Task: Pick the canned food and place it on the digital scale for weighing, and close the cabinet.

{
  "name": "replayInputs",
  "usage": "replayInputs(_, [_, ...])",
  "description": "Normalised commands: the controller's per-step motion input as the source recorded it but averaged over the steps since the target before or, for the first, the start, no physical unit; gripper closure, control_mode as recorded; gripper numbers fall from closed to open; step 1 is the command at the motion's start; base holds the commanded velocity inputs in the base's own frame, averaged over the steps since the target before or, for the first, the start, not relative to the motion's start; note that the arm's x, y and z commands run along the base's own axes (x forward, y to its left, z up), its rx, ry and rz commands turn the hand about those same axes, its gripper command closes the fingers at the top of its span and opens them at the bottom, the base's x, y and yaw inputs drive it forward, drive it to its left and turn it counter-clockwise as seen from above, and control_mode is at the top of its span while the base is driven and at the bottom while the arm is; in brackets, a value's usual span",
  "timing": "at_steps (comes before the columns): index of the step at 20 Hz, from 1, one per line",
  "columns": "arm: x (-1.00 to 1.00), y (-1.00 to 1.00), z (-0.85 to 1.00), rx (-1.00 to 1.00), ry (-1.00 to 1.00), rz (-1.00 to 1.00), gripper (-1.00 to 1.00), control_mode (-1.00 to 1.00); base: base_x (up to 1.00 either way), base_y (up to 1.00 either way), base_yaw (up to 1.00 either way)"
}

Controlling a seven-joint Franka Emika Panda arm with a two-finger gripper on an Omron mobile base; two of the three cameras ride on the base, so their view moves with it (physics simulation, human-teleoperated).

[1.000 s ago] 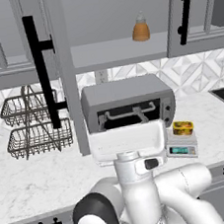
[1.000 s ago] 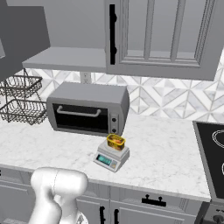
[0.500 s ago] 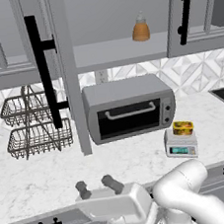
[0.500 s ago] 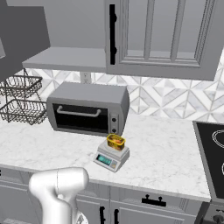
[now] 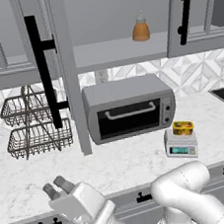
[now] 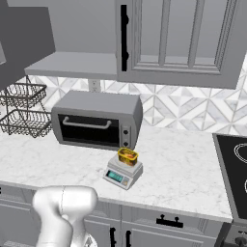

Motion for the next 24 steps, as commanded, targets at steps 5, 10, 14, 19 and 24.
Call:
replayInputs(5, [0.33, 1.0, 0.0, 0.19, 0.21, -0.17, -1.0, -1.0, 0.0, 0.0, 0.0])
replayInputs(10, [0.23, 0.68, 0.0, 0.35, 0.11, -0.2, -1.0, -1.0, 0.0, 0.0, 0.0])
replayInputs(14, [0.26, 0.1, 0.0, 0.44, 0.12, -0.25, -1.0, -1.0, 0.0, 0.0, 0.0])
replayInputs(19, [0.19, -0.08, 0.0, 0.57, 0.17, -0.25, -1.0, -1.0, 0.0, 0.0, 0.0])
replayInputs(24, [0.53, -0.4, 0.0, 0.55, 0.23, -0.22, -1.0, -1.0, 0.0, 0.0, 0.0])
